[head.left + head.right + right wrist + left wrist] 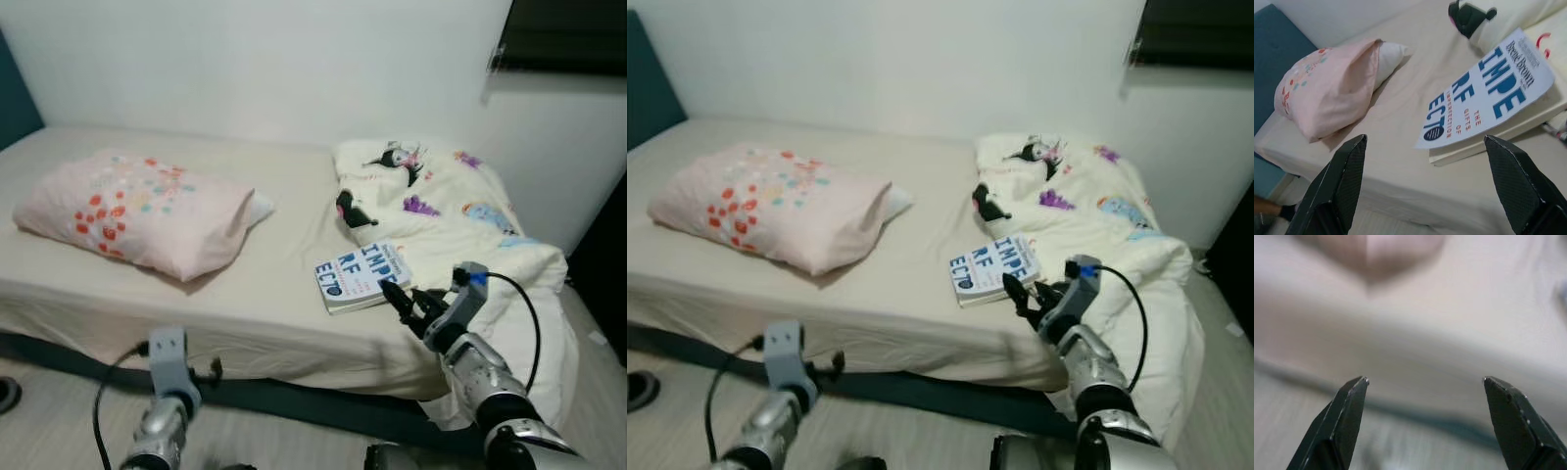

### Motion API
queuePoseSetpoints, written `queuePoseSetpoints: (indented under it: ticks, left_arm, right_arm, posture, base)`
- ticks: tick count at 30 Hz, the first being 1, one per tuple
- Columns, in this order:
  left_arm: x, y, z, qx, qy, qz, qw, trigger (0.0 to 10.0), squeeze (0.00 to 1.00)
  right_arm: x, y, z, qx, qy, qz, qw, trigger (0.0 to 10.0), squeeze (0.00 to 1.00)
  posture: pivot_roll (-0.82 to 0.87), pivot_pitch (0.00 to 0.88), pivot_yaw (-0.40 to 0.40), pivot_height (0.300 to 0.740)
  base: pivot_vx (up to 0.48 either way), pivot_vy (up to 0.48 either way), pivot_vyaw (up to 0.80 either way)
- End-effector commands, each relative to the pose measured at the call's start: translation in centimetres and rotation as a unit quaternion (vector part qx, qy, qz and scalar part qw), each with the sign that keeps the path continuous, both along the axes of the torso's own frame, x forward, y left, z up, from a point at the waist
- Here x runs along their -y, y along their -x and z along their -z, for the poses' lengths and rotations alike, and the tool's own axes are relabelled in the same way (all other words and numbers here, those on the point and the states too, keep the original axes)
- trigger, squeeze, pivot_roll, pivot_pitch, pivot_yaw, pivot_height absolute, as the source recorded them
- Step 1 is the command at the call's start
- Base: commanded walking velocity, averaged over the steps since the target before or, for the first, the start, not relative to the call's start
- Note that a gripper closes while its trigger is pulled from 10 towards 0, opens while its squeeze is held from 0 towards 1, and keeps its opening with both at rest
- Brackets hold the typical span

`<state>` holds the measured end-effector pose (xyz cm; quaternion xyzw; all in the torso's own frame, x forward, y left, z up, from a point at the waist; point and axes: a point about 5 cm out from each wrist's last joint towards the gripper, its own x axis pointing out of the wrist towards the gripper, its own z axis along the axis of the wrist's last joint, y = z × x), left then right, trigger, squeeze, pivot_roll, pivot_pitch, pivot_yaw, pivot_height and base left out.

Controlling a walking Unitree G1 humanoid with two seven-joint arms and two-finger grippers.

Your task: Clean up the room

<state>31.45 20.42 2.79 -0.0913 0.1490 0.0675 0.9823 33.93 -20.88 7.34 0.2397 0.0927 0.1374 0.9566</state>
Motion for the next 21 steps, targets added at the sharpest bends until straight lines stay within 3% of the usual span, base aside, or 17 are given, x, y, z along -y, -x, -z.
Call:
queuePoseSetpoints:
  ticks: [1,5,10,13,16,17,21]
  left_arm:
    - [-1.0,-0.4,-0.9,0.027,0.003,-0.01,1.0,10.0,0.0]
    - [-2.1,-0.4,-1.7,0.061,-0.001,-0.004,0.998,10.0,0.0]
    - [-3.3,2.0,-0.3,0.065,-0.026,0.025,0.997,10.0,0.0]
    - [-3.5,2.6,0.1,0.063,-0.031,0.033,0.997,10.0,0.0]
    - [-4.0,4.6,1.0,0.059,-0.045,0.058,0.996,10.0,0.0]
    - [-4.0,4.6,1.0,0.059,-0.045,0.058,0.996,10.0,0.0]
    - [-4.6,7.5,0.9,0.072,-0.065,0.085,0.992,10.0,0.0]
  right_arm:
    - [0.5,-0.6,-0.9,0.01,-0.016,0.017,1.0,10.0,0.0]
    - [1.4,-1.3,-2.2,0.022,-0.047,0.041,0.998,10.0,0.0]
    - [1.1,-1.8,-2.5,0.012,-0.059,0.052,0.997,10.0,0.0]
    - [1.0,-2.0,-2.7,0.011,-0.065,0.058,0.996,10.0,0.0]
    - [0.9,-2.3,-2.9,0.003,-0.093,0.076,0.993,10.0,0.0]
    - [0.9,-2.3,-2.9,0.003,-0.093,0.076,0.993,10.0,0.0]
    - [0.2,-2.6,-2.8,-0.02,-0.11,0.079,0.991,10.0,0.0]
  posture:
    - [0.0,0.0,-0.003,0.565]
    - [0.03,0.0,0.005,0.55]
    - [0.09,0.078,0.011,0.525]
    - [0.11,0.118,0.017,0.52]
    - [0.14,0.193,0.029,0.512]
    - [0.14,0.193,0.029,0.512]
    - [0.2,0.304,0.041,0.512]
  base:
    - [0.0,0.0,0.0]
    - [0.0,0.0,0.0]
    - [0.0,0.0,0.0]
    - [0.0,0.0,0.0]
    - [0.0,0.0,0.0]
    - [0.0,0.0,0.0]
    - [0.0,0.0,0.0]
